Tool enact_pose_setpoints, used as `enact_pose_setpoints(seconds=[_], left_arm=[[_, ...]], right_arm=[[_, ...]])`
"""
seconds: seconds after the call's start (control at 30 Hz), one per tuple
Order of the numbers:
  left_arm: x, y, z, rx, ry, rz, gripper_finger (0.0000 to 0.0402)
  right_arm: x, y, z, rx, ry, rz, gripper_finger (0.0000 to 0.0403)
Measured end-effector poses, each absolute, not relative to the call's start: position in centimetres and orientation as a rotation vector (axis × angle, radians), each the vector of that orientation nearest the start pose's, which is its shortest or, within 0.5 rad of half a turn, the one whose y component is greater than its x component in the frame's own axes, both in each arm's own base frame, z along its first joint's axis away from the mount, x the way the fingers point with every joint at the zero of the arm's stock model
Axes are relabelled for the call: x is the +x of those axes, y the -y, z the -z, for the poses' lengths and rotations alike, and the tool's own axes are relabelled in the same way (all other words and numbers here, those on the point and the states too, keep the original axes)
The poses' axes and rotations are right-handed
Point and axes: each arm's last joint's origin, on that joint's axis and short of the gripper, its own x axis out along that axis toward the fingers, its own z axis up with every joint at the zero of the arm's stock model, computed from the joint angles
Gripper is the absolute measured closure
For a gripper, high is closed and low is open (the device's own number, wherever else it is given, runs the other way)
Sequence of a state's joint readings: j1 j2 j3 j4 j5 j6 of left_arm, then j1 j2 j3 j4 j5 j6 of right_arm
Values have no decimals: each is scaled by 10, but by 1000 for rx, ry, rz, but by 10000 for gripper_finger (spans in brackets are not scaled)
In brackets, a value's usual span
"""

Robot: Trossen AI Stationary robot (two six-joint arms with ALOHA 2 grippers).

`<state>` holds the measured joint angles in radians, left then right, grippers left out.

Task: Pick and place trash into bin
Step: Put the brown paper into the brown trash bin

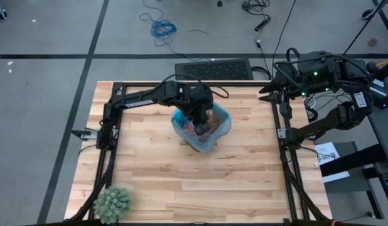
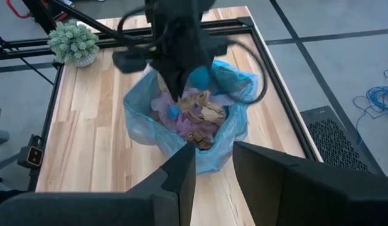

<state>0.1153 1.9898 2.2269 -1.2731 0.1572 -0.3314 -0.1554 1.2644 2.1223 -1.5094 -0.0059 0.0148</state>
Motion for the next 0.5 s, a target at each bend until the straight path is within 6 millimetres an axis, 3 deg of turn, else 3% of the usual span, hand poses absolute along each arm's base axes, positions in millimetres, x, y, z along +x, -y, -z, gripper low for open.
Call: enact_pose_setpoints(seconds=[0.17, 0.5], left_arm=[[411, -34, -357, -416, -1108, -105, 402], [430, -38, -305, -347, -1309, -190, 402]], right_arm=[[131, 20, -521, 66, -649, 149, 303], [130, 20, -521, 69, -649, 150, 303]])
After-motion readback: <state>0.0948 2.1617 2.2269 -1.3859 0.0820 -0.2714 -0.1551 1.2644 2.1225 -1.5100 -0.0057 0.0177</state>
